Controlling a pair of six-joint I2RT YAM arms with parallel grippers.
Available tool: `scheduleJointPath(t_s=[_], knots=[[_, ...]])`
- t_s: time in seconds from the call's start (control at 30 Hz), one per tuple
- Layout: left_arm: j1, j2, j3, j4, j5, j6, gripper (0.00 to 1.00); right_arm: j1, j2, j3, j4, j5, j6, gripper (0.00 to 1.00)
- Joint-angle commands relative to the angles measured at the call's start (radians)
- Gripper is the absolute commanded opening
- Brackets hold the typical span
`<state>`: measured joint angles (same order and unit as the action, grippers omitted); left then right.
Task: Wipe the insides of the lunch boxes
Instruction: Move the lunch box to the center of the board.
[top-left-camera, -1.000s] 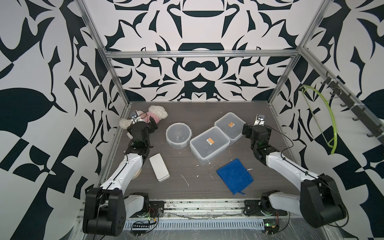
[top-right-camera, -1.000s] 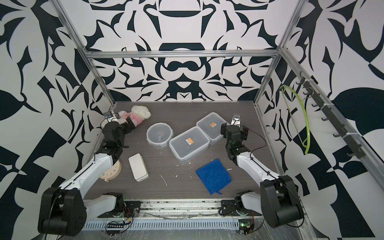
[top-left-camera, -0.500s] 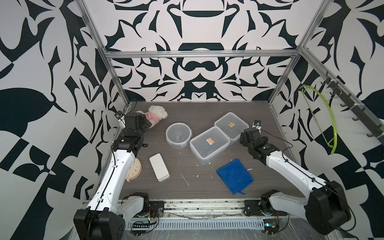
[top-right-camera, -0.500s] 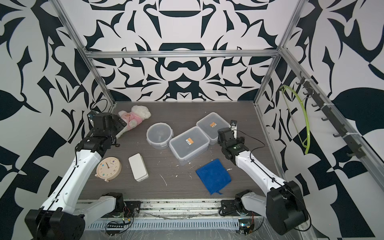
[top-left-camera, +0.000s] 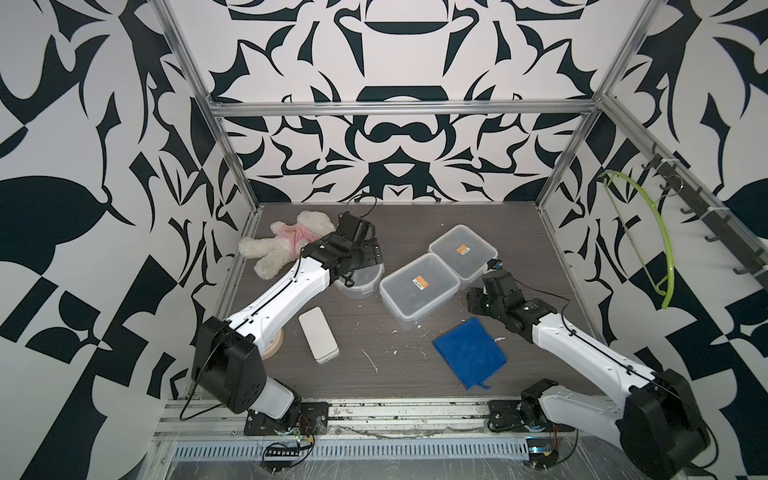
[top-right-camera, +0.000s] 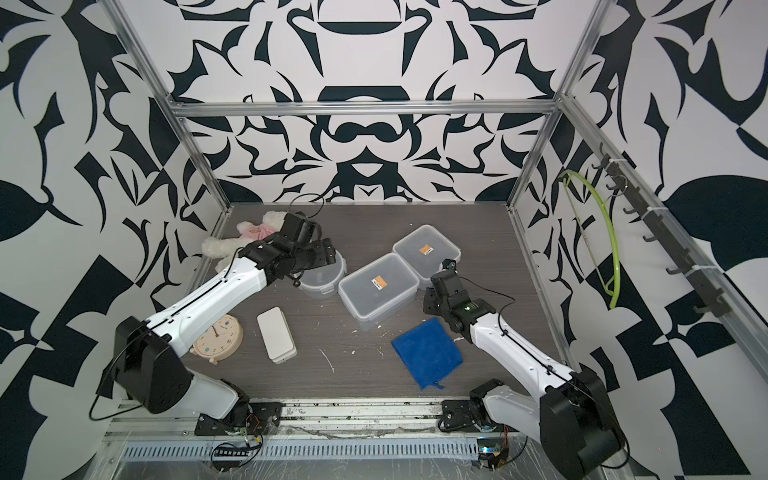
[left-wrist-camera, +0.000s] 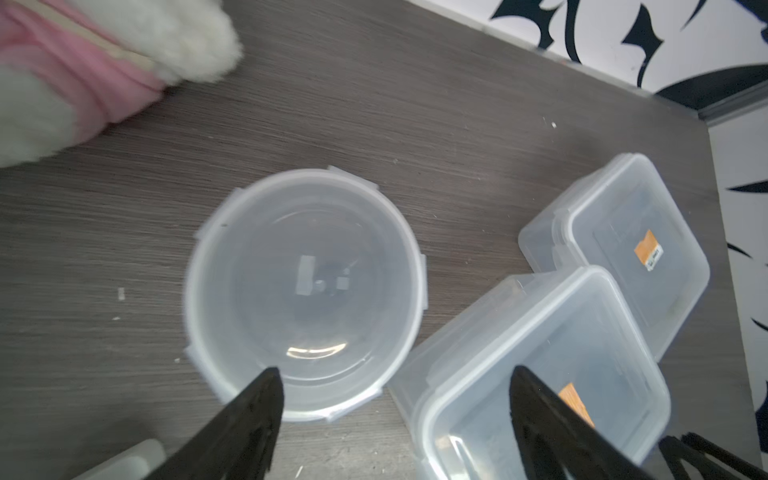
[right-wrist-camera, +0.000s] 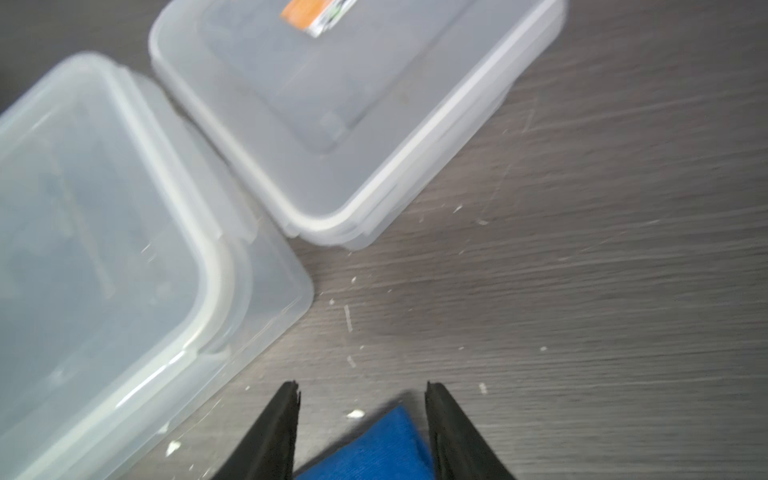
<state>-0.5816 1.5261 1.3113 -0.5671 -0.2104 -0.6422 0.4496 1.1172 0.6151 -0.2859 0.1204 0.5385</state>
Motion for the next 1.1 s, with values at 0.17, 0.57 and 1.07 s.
scheduleJointPath(t_s=[0.17,0.57,1.07], knots=[[-0.044,0.167,0.120,-0.025,0.108,0.021,0.89,0.208,0.089,0.030,0.073,-0.093,0.099,0.54],[-0.047,0.221,0.141,-0.002,0.160,0.004,0.91,0.182,0.434,0.294,0.117,-0.025,0.012,0.59],[-0.047,0.370,0.290,-0.030,0.197,0.026,0.94,-0.051,0.649,0.576,0.060,-0.031,-0.091,0.62]])
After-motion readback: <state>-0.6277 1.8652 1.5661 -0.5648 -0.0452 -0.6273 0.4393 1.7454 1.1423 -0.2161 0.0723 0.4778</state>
